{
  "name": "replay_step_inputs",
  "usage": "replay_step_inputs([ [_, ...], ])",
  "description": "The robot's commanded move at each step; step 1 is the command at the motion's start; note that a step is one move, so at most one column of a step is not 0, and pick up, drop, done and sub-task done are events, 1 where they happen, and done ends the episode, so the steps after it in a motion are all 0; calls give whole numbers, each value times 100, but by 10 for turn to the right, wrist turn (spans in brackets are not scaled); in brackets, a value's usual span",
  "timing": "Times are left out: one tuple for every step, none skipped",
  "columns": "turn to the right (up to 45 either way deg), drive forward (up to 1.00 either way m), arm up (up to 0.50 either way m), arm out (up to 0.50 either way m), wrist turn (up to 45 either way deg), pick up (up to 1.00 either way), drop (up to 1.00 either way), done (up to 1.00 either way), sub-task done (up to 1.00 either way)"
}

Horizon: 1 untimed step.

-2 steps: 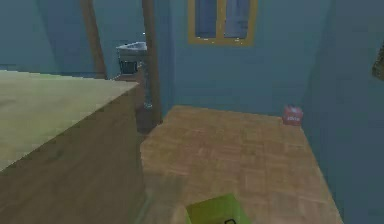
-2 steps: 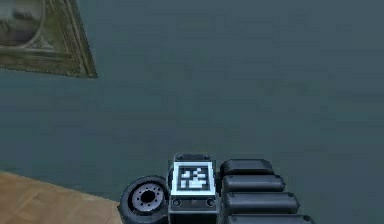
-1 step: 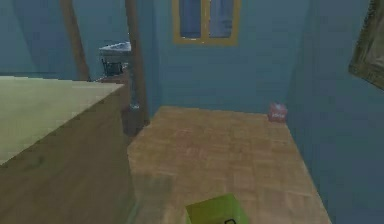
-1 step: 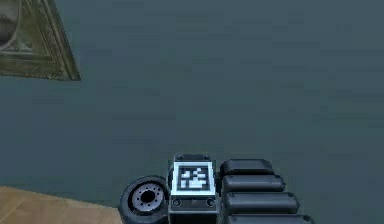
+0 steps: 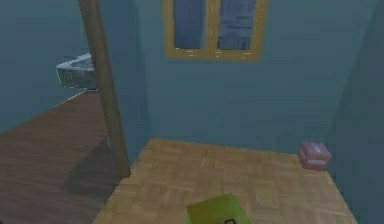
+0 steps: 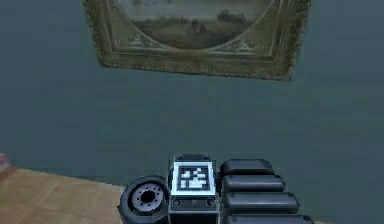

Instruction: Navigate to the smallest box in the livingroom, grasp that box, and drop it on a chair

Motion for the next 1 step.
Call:
replay_step_inputs([
  [60,0,0,0,0,0,0,0,0],
])
